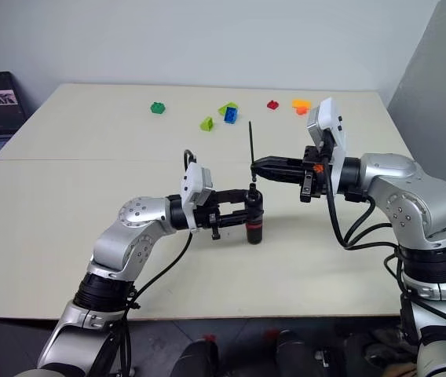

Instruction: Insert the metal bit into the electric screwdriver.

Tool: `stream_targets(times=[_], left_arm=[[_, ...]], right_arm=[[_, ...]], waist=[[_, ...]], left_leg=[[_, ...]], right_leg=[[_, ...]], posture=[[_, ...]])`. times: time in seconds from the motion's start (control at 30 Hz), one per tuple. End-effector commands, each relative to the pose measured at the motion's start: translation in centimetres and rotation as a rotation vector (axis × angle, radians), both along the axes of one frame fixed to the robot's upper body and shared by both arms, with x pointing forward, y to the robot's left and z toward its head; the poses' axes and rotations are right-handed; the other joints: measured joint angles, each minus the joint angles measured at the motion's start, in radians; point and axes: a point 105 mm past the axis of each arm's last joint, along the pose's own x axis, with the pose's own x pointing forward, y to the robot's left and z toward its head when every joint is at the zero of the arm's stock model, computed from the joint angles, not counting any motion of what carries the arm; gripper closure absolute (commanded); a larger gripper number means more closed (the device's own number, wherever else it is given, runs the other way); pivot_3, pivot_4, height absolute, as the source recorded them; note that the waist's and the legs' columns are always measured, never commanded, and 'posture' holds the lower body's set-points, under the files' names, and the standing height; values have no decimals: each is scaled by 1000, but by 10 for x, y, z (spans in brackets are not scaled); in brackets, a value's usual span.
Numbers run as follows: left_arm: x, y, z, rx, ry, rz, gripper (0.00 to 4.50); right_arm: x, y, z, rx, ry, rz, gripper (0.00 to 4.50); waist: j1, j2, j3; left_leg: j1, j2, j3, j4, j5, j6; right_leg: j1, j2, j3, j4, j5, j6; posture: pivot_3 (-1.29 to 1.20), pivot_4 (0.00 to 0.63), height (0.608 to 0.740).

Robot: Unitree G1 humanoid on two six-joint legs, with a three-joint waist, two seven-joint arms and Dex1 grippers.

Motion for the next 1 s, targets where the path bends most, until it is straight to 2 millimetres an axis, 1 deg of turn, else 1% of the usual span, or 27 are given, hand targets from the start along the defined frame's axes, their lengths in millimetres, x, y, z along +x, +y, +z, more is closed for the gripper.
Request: stream_targets(times=[0.03,0.23,0.47,0.63,1.0], left_arm=[[3,-1,2,16,-27,14,2850],[5,0,2,15,-37,33,2850],[7,0,2,11,-40,47,2850],[6,-1,2,12,-39,43,2850],[6,-1,2,13,-36,40,2850]], right_arm=[[-10,-1,16,42,-54,-6,4500],[-10,-2,12,18,-52,-71,4500],[-16,2,6,1,-53,-123,4500],[-21,5,5,9,-52,-130,4500],[-15,1,1,11,-47,-167,4500]], waist=[[0,0,0],[0,0,0],[0,0,0],[0,0,0],[0,0,0]], left_leg=[[0,0,0,0,0,0],[0,0,0,0,0,0],[0,0,0,0,0,0],[0,0,0,0,0,0],[0,0,1,0,0,0]], right_leg=[[0,0,0,0,0,0],[0,0,0,0,0,0],[0,0,0,0,0,0],[0,0,1,0,-1,1],[0,0,1,0,-1,1]], posture=[[0,150,740],[0,150,740],[0,150,740],[0,150,740],[0,150,740]])
